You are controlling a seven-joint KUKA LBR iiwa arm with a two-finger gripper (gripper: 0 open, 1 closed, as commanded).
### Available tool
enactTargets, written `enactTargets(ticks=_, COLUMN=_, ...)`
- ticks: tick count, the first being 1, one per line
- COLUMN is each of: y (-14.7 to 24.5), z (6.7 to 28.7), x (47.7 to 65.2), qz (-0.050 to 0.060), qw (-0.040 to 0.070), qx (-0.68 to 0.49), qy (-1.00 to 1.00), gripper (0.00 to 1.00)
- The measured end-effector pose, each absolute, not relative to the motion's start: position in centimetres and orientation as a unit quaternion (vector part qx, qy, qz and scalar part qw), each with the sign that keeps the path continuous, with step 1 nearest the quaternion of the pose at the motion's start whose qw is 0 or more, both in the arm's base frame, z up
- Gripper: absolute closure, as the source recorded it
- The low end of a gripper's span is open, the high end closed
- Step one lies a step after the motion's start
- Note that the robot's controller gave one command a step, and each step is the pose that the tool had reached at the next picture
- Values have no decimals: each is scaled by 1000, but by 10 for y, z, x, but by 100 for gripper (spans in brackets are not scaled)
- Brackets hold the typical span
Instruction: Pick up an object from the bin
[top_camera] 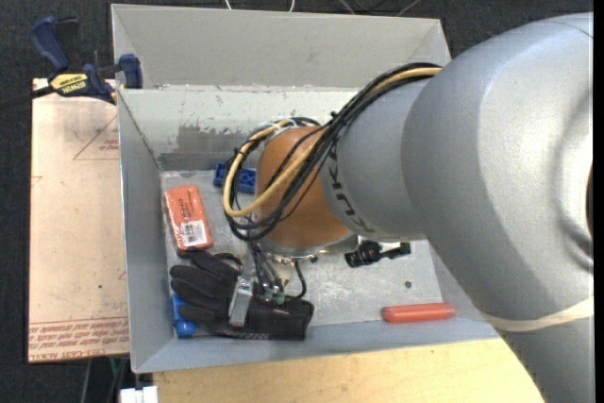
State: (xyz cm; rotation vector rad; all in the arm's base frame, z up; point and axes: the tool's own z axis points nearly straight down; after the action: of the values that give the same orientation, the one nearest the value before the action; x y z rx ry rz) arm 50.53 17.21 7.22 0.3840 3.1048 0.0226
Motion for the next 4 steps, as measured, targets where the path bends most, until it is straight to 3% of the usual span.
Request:
enactTargets(ticks=1, y=177, z=72, x=510, qz=6, qw=8, qx=6, qy=1000, gripper=0)
enactTargets(ticks=2, y=184, z=72, x=509, qz=10, qw=10, qx=91, qy=996, gripper=100)
enactTargets(ticks=4, y=185, z=71, x=512, qz=10, qw=8, qx=97, qy=995, gripper=100)
